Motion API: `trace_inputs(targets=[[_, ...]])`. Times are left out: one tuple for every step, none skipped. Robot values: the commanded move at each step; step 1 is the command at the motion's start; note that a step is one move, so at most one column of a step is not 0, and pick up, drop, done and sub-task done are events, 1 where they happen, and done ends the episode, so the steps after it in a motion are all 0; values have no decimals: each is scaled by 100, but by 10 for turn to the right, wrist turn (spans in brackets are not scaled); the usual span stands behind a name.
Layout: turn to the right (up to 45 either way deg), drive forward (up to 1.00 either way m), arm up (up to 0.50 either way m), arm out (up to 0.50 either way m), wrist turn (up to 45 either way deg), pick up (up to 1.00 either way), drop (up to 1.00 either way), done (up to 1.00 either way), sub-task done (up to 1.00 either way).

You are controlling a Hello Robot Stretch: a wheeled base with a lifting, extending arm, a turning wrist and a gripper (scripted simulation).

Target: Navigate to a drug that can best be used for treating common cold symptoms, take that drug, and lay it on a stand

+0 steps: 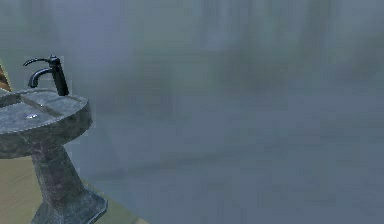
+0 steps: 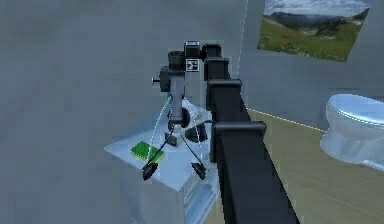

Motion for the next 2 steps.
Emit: trace_inputs(targets=[[0, 0, 0, 0, 450, 0, 0, 0, 0], [0, 0, 0, 0, 450, 0, 0, 0, 0]])
